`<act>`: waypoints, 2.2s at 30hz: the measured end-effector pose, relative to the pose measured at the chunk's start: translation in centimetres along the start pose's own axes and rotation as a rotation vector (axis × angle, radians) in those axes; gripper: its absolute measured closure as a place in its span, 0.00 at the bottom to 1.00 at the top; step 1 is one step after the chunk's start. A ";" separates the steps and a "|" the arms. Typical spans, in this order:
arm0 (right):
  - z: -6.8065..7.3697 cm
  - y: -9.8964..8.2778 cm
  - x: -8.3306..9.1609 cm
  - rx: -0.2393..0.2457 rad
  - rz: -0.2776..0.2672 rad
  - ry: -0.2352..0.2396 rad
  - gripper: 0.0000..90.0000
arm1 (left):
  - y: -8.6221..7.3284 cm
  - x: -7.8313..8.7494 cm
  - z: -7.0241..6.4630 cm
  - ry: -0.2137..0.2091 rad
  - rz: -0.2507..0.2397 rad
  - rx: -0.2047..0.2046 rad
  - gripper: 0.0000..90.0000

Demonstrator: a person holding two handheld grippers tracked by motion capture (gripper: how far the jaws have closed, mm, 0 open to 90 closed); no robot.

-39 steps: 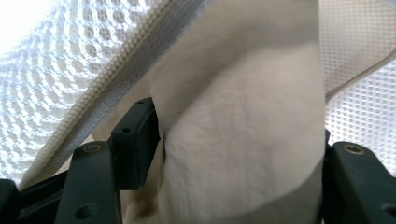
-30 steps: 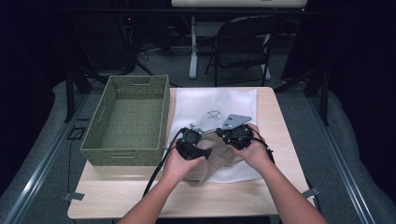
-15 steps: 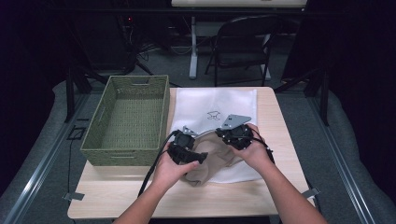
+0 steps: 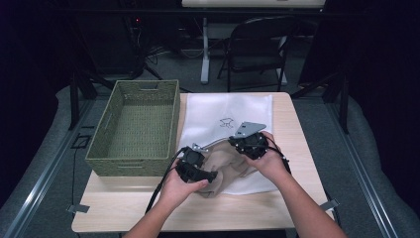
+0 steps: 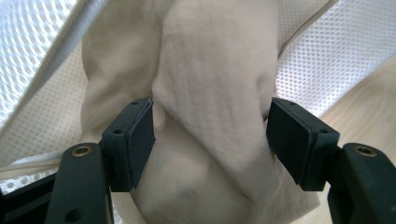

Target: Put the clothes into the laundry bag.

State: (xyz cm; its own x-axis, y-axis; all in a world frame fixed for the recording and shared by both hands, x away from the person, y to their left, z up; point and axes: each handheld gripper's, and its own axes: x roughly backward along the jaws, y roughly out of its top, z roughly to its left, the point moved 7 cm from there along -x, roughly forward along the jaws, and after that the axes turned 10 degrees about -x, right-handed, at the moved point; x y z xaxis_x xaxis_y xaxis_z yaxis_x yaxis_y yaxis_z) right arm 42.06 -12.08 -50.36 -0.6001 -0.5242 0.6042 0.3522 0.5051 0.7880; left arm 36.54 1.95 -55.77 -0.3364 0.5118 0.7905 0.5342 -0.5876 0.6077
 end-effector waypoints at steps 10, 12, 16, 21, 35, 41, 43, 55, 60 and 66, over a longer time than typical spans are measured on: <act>0.1 0.0 0.0 0.002 0.000 0.002 0.96 | -1.0 -1.5 0.0 0.002 0.029 0.019 0.52; 0.2 0.0 0.0 0.005 0.003 0.001 0.96 | -1.0 -1.6 0.0 0.007 0.026 0.022 0.58; 0.2 0.0 0.0 0.008 0.002 -0.001 0.96 | -1.0 -1.7 0.0 0.004 0.019 0.024 0.68; 0.4 0.0 -0.1 0.012 0.001 0.001 0.97 | -0.8 -1.5 0.1 0.009 0.000 0.020 0.79; 0.6 0.0 0.0 0.026 0.009 -0.003 0.97 | 0.7 -1.7 0.5 0.061 -0.019 0.029 0.86; 0.8 0.0 0.0 0.023 0.004 -0.001 0.97 | 1.6 -2.1 0.7 0.070 -0.016 0.035 0.86; 0.8 0.0 0.1 0.024 0.005 0.003 0.97 | 1.9 -2.3 0.9 0.071 -0.013 0.043 0.86; 1.0 0.1 0.1 0.023 -0.002 0.006 0.97 | 3.3 -3.5 1.7 0.094 -0.029 0.080 0.86; 1.0 0.2 0.1 0.020 -0.006 0.007 0.97 | 3.8 -3.9 2.0 0.096 -0.033 0.094 0.86; 1.0 0.2 0.1 0.019 -0.005 0.009 0.97 | 4.2 -4.4 2.3 0.097 -0.042 0.112 0.86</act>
State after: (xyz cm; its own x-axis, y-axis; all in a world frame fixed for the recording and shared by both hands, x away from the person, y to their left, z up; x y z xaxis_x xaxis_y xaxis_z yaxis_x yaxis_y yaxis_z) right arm 41.33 -11.34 -50.26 -0.5949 -0.5329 0.6017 0.3356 0.5156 0.7884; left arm 42.04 -1.35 -56.89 -0.4307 0.4681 0.7716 0.5997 -0.4904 0.6323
